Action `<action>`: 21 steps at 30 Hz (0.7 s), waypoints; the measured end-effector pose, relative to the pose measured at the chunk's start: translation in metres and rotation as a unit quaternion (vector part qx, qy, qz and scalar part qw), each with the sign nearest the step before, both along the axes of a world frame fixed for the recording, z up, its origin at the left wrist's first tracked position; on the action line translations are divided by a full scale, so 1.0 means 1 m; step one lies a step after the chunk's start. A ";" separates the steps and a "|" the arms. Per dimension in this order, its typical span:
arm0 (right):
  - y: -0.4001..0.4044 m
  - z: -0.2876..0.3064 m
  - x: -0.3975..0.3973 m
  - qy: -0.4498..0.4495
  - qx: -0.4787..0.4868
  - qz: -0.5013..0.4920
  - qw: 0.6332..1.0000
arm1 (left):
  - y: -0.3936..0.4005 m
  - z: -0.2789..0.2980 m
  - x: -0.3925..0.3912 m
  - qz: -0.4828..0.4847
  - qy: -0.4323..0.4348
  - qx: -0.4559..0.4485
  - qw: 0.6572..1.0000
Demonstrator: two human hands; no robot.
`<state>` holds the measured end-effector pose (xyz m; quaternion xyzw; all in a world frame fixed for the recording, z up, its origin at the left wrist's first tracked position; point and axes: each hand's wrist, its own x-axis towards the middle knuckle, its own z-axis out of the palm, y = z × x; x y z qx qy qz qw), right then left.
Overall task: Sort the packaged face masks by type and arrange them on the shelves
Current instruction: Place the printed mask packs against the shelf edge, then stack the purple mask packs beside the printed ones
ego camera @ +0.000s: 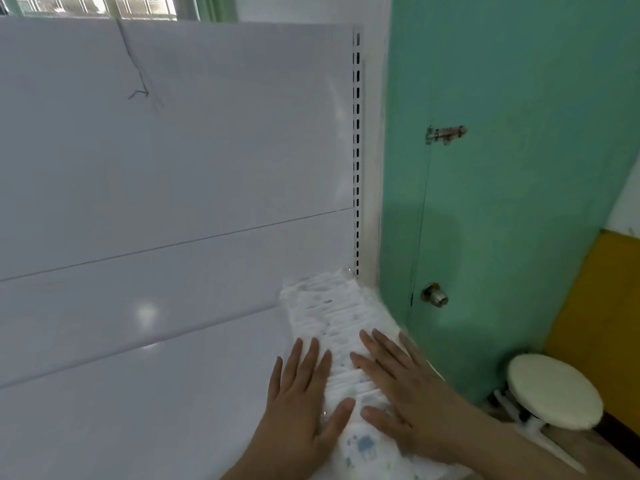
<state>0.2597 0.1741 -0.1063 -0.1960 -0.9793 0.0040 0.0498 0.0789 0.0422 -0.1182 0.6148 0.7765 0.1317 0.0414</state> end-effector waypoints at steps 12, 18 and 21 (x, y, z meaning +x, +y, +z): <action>-0.033 0.084 -0.117 0.234 -0.140 -0.026 0.962 | -0.077 0.047 -0.054 0.209 -0.139 0.253 0.934; -0.135 0.112 -0.257 0.256 -0.415 0.024 0.873 | -0.194 0.072 -0.087 0.313 -0.037 0.263 0.912; -0.193 0.106 -0.310 0.126 -0.505 0.051 0.852 | -0.272 0.087 -0.120 0.407 -0.002 0.278 0.870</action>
